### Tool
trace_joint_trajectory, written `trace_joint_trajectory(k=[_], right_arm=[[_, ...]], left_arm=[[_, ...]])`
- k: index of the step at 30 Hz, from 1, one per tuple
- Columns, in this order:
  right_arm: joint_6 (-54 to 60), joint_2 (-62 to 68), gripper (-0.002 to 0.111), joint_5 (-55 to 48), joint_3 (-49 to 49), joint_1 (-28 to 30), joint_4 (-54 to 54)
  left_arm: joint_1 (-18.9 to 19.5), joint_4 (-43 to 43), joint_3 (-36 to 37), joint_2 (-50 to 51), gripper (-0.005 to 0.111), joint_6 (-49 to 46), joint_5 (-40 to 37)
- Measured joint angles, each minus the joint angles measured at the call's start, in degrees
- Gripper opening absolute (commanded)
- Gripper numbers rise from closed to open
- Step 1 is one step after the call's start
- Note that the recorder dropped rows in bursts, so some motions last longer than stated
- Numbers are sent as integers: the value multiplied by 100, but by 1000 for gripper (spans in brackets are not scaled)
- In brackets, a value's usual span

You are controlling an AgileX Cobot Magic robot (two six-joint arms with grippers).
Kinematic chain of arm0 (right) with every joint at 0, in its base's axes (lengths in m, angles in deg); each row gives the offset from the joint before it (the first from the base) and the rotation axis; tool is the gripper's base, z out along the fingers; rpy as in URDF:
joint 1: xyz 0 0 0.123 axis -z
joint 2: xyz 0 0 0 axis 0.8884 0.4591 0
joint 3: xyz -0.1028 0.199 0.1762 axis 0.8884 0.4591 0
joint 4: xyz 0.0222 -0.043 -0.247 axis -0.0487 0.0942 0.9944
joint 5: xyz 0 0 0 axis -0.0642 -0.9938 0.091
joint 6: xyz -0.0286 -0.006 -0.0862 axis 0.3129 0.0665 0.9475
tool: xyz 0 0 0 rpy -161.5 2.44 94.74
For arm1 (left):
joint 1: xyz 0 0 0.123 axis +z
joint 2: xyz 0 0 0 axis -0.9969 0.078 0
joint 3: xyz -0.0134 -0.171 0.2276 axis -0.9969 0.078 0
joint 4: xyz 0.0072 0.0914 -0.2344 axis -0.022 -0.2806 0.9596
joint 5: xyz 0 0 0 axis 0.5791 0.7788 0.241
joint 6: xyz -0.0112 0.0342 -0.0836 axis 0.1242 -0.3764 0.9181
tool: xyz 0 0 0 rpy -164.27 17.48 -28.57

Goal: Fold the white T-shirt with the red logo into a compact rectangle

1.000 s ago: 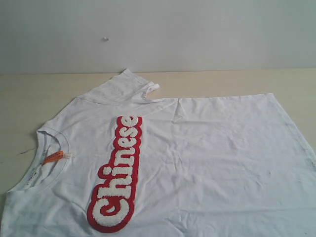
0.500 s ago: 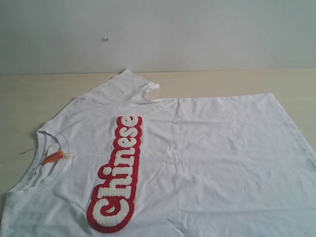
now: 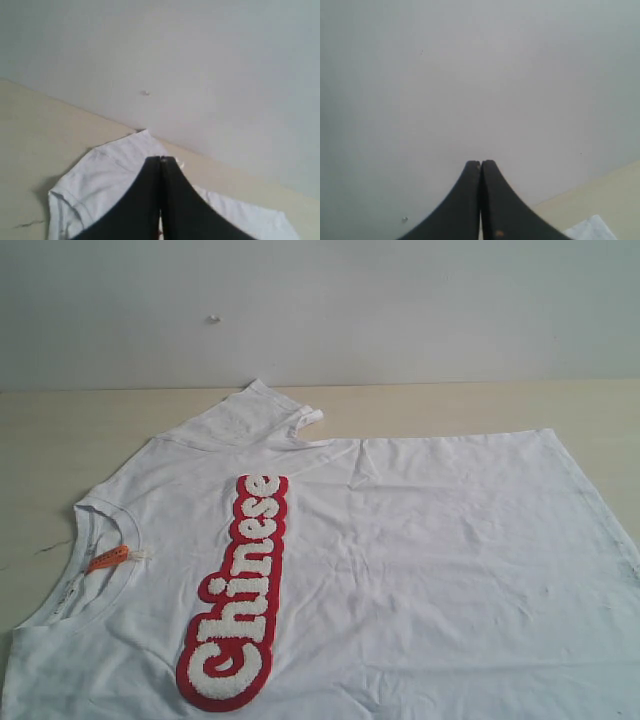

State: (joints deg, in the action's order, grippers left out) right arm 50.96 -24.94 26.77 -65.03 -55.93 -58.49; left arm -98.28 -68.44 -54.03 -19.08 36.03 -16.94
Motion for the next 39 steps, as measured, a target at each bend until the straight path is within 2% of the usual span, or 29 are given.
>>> trace_joint_trajectory(k=[13, 21, 23, 28, 32, 35, 39], right_arm=[[0, 1614, 0, 317, -579, -96, 889], [0, 3251, 0, 134, -1354, -655, 2195], [0, 3567, 0, -69, -1542, -769, 2391], [236, 4413, 0, -913, -2077, -1240, 2841], [1338, 4964, 0, -1795, -2577, -1694, 2789], [3169, 5334, 0, -2795, -2999, -2046, 2254], [5931, 5702, 0, -4082, -3444, -2294, 817]], left_arm=[[-22, -24, -633, 1534, 0, -1567, -945], [-22, 60, -1369, 2578, 0, -3447, -1924], [-22, 255, -1543, 2774, 0, -3892, -2166], [-158, 1376, -2036, 3153, 0, -5914, -2847], [-393, 2427, -2234, 3489, 0, -7761, -3538], [-492, 2981, -2315, 3715, 0, -8865, -4133], [-507, 3173, -2355, 3899, 0, -9799, -4839]])
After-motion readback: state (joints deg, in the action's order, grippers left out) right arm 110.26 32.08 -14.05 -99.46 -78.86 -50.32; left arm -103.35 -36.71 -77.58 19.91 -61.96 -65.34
